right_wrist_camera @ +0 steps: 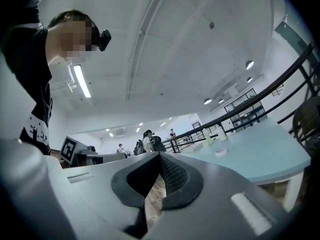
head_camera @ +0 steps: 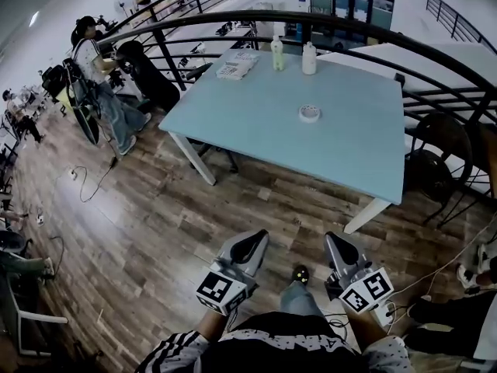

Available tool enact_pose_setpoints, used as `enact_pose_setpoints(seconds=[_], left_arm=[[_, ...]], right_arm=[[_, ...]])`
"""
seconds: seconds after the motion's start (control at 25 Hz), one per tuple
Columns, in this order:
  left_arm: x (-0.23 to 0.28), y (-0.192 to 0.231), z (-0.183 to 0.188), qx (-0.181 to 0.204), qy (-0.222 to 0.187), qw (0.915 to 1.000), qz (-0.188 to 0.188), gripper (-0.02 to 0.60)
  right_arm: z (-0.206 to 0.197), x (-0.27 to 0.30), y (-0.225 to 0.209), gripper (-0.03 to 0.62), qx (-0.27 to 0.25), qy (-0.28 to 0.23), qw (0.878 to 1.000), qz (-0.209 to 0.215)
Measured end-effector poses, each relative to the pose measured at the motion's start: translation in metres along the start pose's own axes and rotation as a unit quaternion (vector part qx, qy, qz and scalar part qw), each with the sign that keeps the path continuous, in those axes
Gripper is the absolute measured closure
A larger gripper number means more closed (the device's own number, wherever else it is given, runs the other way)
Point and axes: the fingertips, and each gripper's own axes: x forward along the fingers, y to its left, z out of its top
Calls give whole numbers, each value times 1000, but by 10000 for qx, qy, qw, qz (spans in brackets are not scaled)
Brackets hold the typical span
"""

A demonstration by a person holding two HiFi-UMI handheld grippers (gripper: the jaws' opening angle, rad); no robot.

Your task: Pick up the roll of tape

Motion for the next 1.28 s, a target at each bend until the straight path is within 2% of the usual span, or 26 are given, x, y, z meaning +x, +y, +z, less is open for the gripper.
enact_pose_setpoints(seconds=[0.16, 0.68, 0.88, 1.28], left_arm=[[20, 10, 7, 6, 87, 9999, 68, 581], [78, 40, 33, 115, 2, 9991, 410, 581], [98, 47, 42, 111, -43, 9986, 515, 581], [111, 55, 46, 72, -121, 9974, 705, 581]], right_arm=[[7, 14, -19, 592, 7, -30, 10000, 20], [41, 64, -76, 592, 9, -156, 9991, 396], [53, 73, -97, 592, 8, -175, 9990, 419], [62, 82, -112, 593, -30, -166, 9985, 517]])
